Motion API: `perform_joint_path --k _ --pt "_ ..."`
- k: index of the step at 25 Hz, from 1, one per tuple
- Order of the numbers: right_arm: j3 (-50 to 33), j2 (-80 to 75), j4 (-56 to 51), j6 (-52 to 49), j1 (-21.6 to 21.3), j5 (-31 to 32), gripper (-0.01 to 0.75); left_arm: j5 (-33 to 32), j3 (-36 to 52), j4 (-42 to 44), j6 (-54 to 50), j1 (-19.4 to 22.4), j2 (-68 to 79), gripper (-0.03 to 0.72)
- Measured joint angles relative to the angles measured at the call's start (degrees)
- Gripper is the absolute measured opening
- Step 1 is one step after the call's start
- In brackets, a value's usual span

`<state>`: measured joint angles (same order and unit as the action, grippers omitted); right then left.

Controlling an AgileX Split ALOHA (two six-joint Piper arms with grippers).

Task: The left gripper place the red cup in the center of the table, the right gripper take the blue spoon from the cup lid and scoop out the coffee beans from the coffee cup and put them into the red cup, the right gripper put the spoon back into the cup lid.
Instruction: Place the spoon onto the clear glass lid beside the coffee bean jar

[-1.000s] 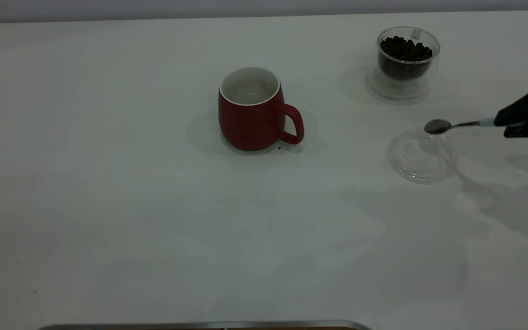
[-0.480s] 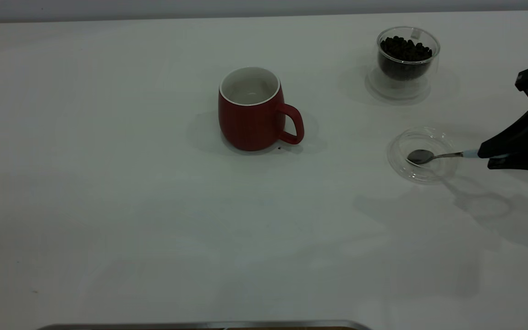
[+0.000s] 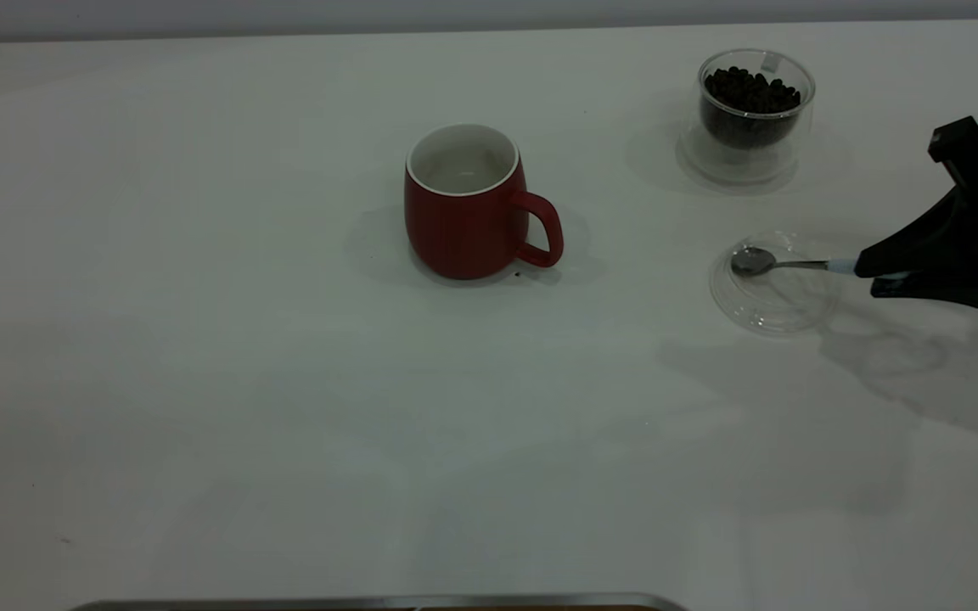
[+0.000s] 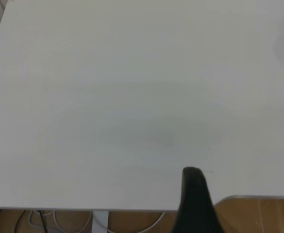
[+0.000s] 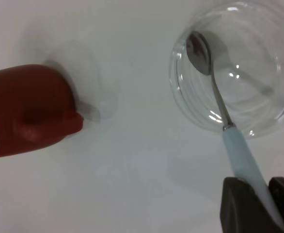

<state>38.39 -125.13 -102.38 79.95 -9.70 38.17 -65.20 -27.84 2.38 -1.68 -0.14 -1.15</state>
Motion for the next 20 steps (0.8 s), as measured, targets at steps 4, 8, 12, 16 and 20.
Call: perform_joint_path --k 4,8,12,16,20 --pt "0.4 -1.5 0.0 0.4 0.0 0.6 0.113 0.0 0.0 0.0 0.0 0.0 0.0 0.587" --pt "0.4 -1.8 0.0 1.1 0.0 0.1 0.113 0.0 0.0 0.0 0.0 0.0 0.0 0.587" --pt "0.5 -1.8 -0.1 1.2 0.0 -0.8 0.116 0.0 0.0 0.0 0.0 0.0 0.0 0.587" --pt "0.5 -1.8 -0.1 1.3 0.0 -2.4 0.128 0.0 0.0 0.0 0.0 0.0 0.0 0.587" --pt "0.5 -1.8 -0.1 1.5 0.0 -3.7 0.137 0.0 0.0 0.0 0.0 0.0 0.0 0.587"
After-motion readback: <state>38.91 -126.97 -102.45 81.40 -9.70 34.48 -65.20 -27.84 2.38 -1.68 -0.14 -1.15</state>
